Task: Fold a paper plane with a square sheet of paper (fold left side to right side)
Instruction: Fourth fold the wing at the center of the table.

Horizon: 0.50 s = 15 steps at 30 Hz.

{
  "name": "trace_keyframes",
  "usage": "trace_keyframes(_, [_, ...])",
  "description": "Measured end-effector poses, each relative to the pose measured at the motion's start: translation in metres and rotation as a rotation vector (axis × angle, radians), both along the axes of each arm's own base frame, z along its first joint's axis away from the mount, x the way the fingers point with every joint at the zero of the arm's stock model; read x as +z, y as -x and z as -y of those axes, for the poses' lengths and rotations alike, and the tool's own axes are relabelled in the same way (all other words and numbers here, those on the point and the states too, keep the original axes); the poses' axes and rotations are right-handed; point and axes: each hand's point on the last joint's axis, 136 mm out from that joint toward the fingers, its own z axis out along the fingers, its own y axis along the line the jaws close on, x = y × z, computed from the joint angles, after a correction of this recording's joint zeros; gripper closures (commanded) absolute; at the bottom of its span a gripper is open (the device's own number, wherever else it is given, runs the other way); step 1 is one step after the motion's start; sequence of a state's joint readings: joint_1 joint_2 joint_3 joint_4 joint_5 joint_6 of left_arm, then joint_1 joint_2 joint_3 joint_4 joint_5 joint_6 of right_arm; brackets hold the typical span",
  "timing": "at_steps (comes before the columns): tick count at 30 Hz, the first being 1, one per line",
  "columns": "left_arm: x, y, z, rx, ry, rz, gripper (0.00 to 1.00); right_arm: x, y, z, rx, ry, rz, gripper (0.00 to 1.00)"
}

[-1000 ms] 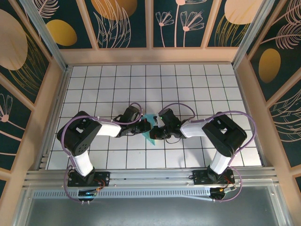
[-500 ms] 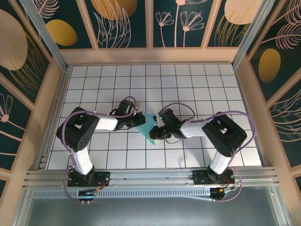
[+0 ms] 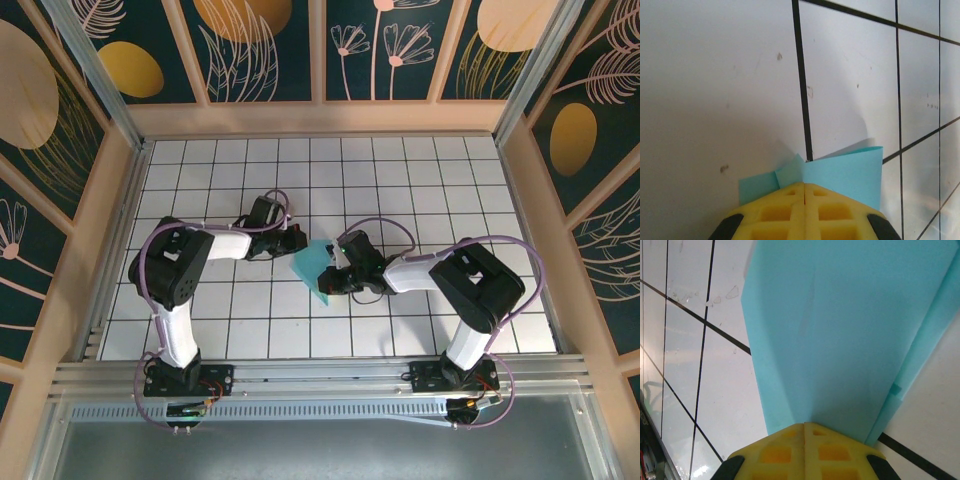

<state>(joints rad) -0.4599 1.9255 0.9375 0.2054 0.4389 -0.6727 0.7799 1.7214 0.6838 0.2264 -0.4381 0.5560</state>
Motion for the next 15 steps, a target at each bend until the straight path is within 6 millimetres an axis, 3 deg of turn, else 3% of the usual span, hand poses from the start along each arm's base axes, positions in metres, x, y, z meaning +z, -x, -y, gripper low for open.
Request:
trace_keyframes(10, [0.008,-0.036,-0.050,0.149,-0.108,0.102,1.00,0.000,0.003,0.002,0.003,-0.003,-0.003,1.00])
trace_keyframes(15, [0.035,-0.014,-0.057,0.155,-0.081,0.164,1.00,0.000,0.004,0.003,0.004,0.000,-0.010,1.00])
